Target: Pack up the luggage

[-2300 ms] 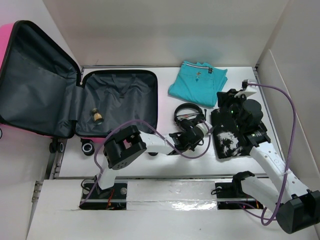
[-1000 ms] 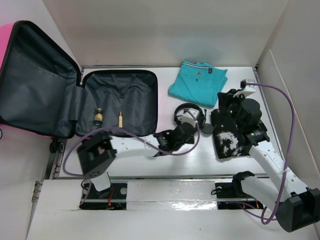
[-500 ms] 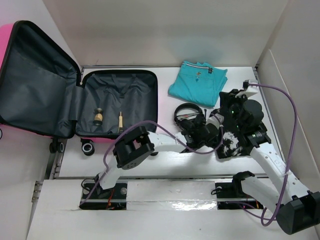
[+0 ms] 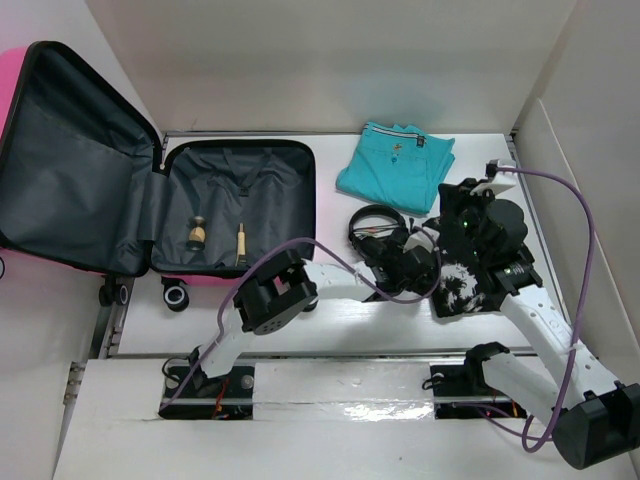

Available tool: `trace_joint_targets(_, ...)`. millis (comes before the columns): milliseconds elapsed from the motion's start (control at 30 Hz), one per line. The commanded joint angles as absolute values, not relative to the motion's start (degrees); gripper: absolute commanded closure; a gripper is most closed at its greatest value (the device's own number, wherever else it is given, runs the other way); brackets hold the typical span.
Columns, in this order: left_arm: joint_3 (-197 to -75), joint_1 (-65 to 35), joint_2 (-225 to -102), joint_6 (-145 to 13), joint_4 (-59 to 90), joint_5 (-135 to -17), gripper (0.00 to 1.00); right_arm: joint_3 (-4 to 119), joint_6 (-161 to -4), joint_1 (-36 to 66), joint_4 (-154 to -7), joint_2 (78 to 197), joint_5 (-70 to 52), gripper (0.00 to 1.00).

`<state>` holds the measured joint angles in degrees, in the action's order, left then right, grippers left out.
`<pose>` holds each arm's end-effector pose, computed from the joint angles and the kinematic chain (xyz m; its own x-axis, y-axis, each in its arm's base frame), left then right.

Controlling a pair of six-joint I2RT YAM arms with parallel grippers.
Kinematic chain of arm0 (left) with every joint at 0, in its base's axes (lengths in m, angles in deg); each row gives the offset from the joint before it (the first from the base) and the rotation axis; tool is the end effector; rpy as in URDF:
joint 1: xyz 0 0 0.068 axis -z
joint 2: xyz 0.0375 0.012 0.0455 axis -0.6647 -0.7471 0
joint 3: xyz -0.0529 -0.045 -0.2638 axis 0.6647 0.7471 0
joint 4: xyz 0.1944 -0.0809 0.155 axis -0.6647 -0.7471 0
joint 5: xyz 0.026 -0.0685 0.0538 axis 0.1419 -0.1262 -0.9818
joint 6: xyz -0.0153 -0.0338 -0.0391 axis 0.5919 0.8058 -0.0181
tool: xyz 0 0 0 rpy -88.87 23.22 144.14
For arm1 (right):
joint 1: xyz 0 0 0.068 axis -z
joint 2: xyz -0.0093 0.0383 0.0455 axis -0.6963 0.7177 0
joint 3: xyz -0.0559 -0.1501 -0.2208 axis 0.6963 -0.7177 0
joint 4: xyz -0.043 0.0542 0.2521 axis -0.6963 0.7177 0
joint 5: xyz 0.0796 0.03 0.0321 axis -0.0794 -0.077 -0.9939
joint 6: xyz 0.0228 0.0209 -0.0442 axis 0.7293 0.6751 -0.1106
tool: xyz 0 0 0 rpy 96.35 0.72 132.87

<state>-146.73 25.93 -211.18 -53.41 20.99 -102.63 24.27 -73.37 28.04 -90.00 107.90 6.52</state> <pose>0.1938 -0.4409 0.1636 -0.5069 0.2046 -0.8374 0.6260 0.7552 -0.1944 0.2078 0.0550 0.3402 -0.0393 0.2738 -0.9610 -0.1378 0.9511 0.2766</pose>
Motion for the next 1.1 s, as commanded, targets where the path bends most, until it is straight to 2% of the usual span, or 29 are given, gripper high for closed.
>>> trace_joint_targets(0, -151.6, 23.7, -214.0, -54.5, 20.0, -104.1, 0.18, 25.2, -73.7, 28.5, -91.5, 107.6, 5.9, 0.87)
trace_joint_targets(267, -157.5, 22.0, -218.9, -55.7, 19.8, -105.3, 0.15, 25.2, -73.9, 28.5, -91.7, 108.4, 4.1, 0.86)
trace_joint_targets(433, -158.9, 22.0, -220.3, -56.6, 20.0, -106.3, 0.18, 25.2, -74.0, 28.5, -91.8, 108.3, 3.8, 0.85)
trace_joint_targets(567, -157.8, 22.0, -220.1, -57.1, 21.6, -107.9, 0.46, 25.2, -73.9, 28.5, -91.8, 108.3, 3.5, 0.85)
trace_joint_targets(600, -157.0, 22.0, -219.6, -57.1, 22.7, -108.0, 0.58, 25.2, -74.0, 28.5, -91.9, 108.4, 3.2, 0.85)
trace_joint_targets(667, -154.0, 22.0, -217.0, -57.1, 23.4, -108.6, 0.67, 25.3, -73.9, 28.5, -92.0, 108.5, 3.0, 0.85)
trace_joint_targets(833, -145.6, 26.1, -207.6, -56.9, 24.7, -111.3, 0.72, 25.3, -73.9, 28.5, -91.9, 108.4, 2.9, 0.85)
trace_joint_targets(1067, -127.2, 28.0, -182.3, -55.1, 30.9, -113.6, 0.72, 25.4, -73.9, 28.5, -91.7, 107.7, 3.1, 0.85)
